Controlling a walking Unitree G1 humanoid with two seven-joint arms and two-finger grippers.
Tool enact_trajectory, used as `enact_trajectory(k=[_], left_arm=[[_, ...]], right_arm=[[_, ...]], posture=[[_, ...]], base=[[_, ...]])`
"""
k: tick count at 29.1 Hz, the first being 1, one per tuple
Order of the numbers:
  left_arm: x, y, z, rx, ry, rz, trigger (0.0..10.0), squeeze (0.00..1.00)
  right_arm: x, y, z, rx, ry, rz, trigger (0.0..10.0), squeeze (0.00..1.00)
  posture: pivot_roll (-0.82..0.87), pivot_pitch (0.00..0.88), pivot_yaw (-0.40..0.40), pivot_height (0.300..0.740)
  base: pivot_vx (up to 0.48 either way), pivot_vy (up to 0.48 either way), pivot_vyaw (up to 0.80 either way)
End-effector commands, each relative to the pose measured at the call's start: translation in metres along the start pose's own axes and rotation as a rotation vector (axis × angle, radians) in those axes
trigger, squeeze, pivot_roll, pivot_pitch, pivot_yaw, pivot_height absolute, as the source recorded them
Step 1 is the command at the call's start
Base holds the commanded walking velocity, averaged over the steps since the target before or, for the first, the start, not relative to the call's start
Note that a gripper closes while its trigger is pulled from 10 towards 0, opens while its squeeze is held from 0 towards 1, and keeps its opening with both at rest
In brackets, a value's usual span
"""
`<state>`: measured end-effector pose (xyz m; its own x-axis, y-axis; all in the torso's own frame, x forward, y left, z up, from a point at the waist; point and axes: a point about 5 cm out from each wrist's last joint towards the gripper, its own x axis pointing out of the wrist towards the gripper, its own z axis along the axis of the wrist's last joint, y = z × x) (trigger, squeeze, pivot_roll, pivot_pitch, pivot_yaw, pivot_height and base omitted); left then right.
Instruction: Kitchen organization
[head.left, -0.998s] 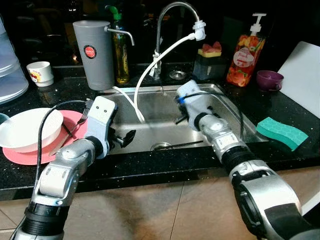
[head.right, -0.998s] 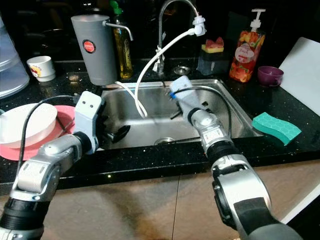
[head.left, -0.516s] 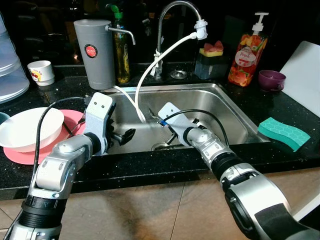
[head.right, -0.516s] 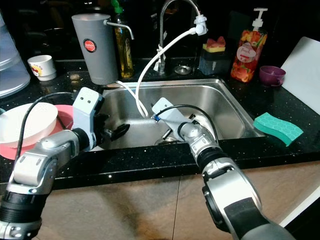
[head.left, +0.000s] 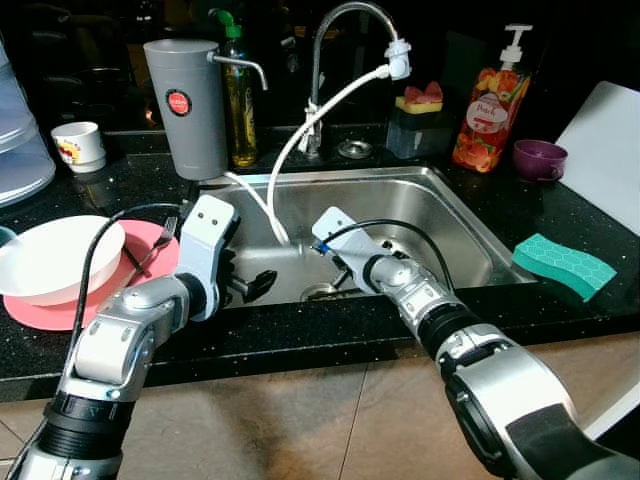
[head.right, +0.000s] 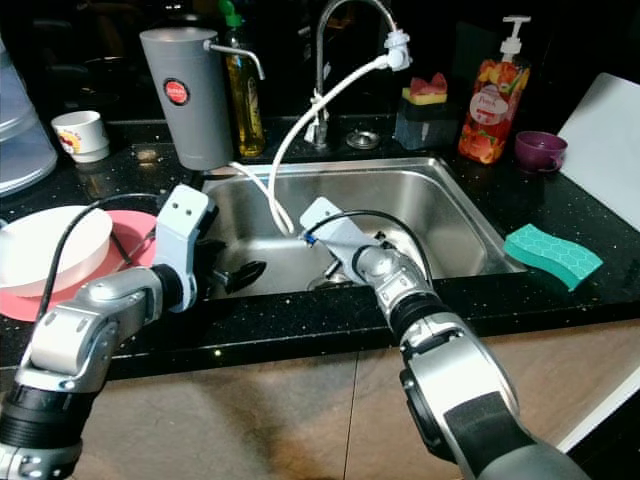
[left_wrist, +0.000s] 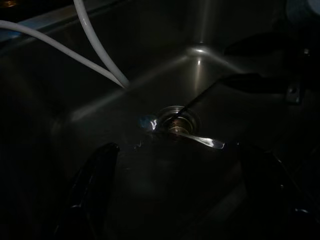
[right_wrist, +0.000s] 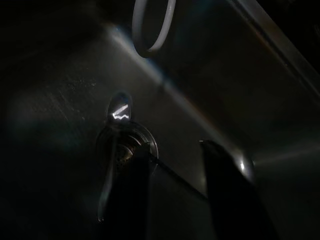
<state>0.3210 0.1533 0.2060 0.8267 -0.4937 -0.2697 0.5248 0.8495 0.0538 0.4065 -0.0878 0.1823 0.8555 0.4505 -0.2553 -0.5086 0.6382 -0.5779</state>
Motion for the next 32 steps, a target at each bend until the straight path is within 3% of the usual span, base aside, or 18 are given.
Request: enact_trajectory(k=[1, 2, 3, 9, 12, 16, 17, 19, 21, 22, 24, 25, 27, 28, 29, 32], left_arm=[[-0.001, -0.002, -0.001, 0.016, 0.015, -0.001, 10.0, 0.0], [-0.001, -0.002, -0.002, 0.017, 0.015, 0.0, 10.0, 0.0], [-0.001, -0.002, -0.001, 0.019, 0.008, 0.013, 10.0, 0.0], [-0.002, 0.004, 0.009, 0.047, -0.074, 0.108, 10.0, 0.0], [-0.005, 0.016, 0.02, 0.122, -0.115, 0.312, 10.0, 0.0], [-0.007, 0.021, 0.025, 0.169, -0.122, 0.41, 10.0, 0.0], [-0.009, 0.023, 0.03, 0.208, -0.13, 0.473, 10.0, 0.0], [-0.009, 0.024, 0.031, 0.217, -0.126, 0.496, 10.0, 0.0], [-0.013, 0.033, 0.033, 0.275, -0.071, 0.616, 10.0, 0.0], [-0.013, 0.033, 0.033, 0.275, -0.071, 0.616, 10.0, 0.0], [-0.02, 0.045, 0.03, 0.338, 0.021, 0.738, 10.0, 0.03], [-0.022, 0.048, 0.029, 0.361, 0.044, 0.766, 10.0, 0.07], [-0.024, 0.05, 0.029, 0.377, 0.058, 0.787, 10.0, 0.07], [-0.025, 0.052, 0.028, 0.402, 0.079, 0.796, 10.0, 0.4], [-0.026, 0.054, 0.027, 0.41, 0.095, 0.811, 10.0, 0.59], [-0.029, 0.057, 0.021, 0.332, 0.124, 0.828, 10.0, 0.61]], right_arm=[[0.0, 0.001, 0.0, -0.009, 0.004, 0.007, 10.0, 0.81], [0.0, 0.001, 0.0, -0.01, 0.004, 0.005, 10.0, 0.44], [0.0, 0.0, 0.0, -0.008, 0.001, -0.001, 10.0, 0.0], [-0.001, -0.007, 0.006, 0.044, -0.037, -0.033, 10.0, 0.0], [-0.003, -0.02, 0.016, 0.201, -0.11, -0.078, 10.0, 0.0], [-0.004, -0.025, 0.021, 0.288, -0.159, -0.09, 10.0, 0.0], [-0.005, -0.029, 0.026, 0.379, -0.211, -0.091, 10.0, 0.0], [-0.005, -0.03, 0.028, 0.408, -0.233, -0.088, 10.0, 0.0], [-0.007, -0.032, 0.033, 0.477, -0.289, -0.056, 10.0, 0.0], [-0.007, -0.032, 0.033, 0.477, -0.289, -0.056, 10.0, 0.0], [-0.008, -0.03, 0.036, 0.477, -0.319, -0.008, 10.0, 0.0], [-0.008, -0.028, 0.035, 0.464, -0.32, 0.003, 10.0, 0.0], [-0.008, -0.027, 0.035, 0.456, -0.322, 0.01, 10.0, 0.0], [-0.008, -0.027, 0.033, 0.446, -0.32, 0.014, 10.0, 0.0], [-0.009, -0.026, 0.032, 0.444, -0.32, 0.019, 10.0, 0.0], [-0.009, -0.024, 0.03, 0.401, -0.314, 0.036, 10.0, 0.0]], posture=[[0.12, 0.0, 0.008, 0.74], [0.12, 0.0, 0.008, 0.74], [0.12, 0.001, 0.008, 0.74], [0.12, 0.004, 0.006, 0.74], [0.12, 0.007, 0.003, 0.74], [0.12, 0.01, 0.004, 0.74], [0.11, 0.011, 0.008, 0.74], [0.11, 0.011, 0.008, 0.74], [0.11, 0.012, 0.011, 0.74], [0.11, 0.012, 0.011, 0.74], [0.11, 0.014, 0.014, 0.74], [0.11, 0.014, 0.015, 0.74], [0.11, 0.014, 0.016, 0.74], [0.11, 0.015, 0.015, 0.74], [0.11, 0.015, 0.014, 0.74], [0.11, 0.015, 0.014, 0.74]], base=[[0.0, 0.0, 0.0], [0.0, 0.0, 0.0], [0.0, 0.0, 0.0], [0.0, 0.0, 0.0], [0.0, 0.0, 0.0], [0.0, 0.0, 0.0], [0.0, 0.0, 0.0], [0.0, 0.0, 0.0], [0.0, 0.0, 0.0], [0.0, 0.0, 0.0], [0.0, 0.0, 0.0], [0.0, 0.0, 0.0], [0.0, 0.0, 0.0], [0.0, 0.0, 0.0], [0.0, 0.0, 0.0], [0.0, 0.0, 0.0]])
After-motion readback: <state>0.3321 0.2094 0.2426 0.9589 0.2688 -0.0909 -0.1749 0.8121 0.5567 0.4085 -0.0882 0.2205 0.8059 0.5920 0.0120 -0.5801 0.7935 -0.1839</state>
